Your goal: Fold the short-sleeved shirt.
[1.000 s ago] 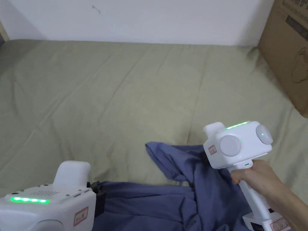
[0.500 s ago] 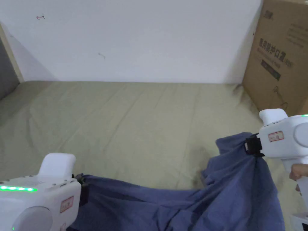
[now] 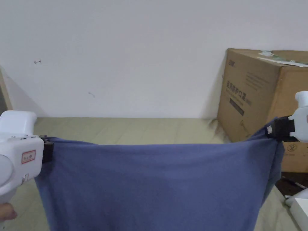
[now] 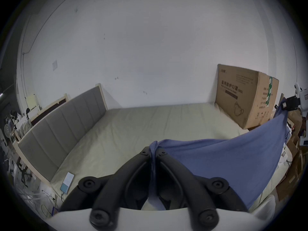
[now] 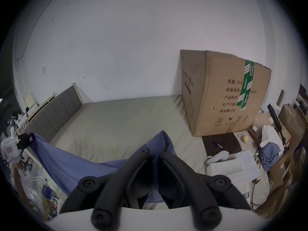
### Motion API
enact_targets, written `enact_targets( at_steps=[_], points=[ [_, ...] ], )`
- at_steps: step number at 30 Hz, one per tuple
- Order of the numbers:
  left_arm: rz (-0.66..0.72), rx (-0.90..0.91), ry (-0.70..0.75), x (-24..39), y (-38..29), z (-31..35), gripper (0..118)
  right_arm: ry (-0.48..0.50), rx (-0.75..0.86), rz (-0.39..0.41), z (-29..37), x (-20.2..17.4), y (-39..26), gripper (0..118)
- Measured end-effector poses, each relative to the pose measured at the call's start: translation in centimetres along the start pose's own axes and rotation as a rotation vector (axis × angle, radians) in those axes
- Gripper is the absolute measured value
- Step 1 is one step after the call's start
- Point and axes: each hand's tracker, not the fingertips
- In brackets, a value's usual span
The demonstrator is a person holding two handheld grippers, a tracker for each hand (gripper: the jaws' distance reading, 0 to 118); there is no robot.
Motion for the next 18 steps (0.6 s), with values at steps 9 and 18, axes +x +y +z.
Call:
enact_targets(
  at_steps=[9, 18],
  points=[
    [0.046, 0.084, -0.012, -0.9, 10.6, -1.6, 2, 0.044, 0.076, -0.098, 2.5, 0.9, 7.2, 5],
    [0.056, 0.171, -0.001, -0.8, 23.2, -4.8, 2, 0.032, 0.153, -0.107, 1.1, 0.7, 19.2, 5]
  ],
)
